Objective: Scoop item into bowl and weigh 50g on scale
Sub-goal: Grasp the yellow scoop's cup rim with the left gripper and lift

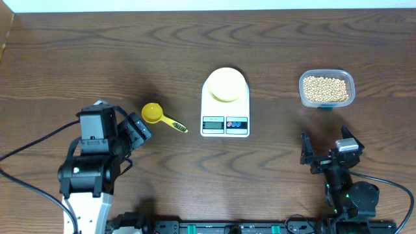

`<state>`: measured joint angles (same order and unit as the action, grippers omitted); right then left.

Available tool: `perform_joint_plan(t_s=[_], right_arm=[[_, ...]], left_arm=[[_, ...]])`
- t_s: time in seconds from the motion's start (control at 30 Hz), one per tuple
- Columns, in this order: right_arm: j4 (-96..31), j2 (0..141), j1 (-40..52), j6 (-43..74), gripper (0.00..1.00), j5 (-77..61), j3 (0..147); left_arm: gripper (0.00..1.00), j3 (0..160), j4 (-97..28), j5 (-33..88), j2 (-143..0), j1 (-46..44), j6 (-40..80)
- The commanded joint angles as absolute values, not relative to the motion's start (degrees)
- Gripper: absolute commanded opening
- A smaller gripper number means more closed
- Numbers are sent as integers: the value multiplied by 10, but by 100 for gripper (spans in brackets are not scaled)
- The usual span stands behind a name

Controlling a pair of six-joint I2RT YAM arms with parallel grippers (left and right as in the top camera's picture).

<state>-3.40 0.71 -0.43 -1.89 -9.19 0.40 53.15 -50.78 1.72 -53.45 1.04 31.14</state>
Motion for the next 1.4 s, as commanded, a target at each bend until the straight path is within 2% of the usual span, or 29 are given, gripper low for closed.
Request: perform_joint_plan(t_s=[0.0,0.5,0.67,1.03,1.27,1.3,1.37], right_arm=[[-37,5,-6,-13,99,-93,3],[-37,5,-6,-13,99,-93,3],[-37,5,-6,-13,99,-93,3],[-37,5,-6,-13,99,-93,3],[-37,5,-6,-13,99,-93,3],[-37,5,-6,-13,99,-93,3],[-37,5,-6,-13,99,-93,3]], left_arm=[[90,547,-510,-21,-548,13,321],[89,546,-484,-67,-688,13,409],[76,546,-407,-65,-775,13,413],[70,546,-284,8,-956,13,413],[43,546,-239,9,-1009,13,420],[38,546,-238,9,-1011,13,424],[14,546,-234,9,-1012,13,423]])
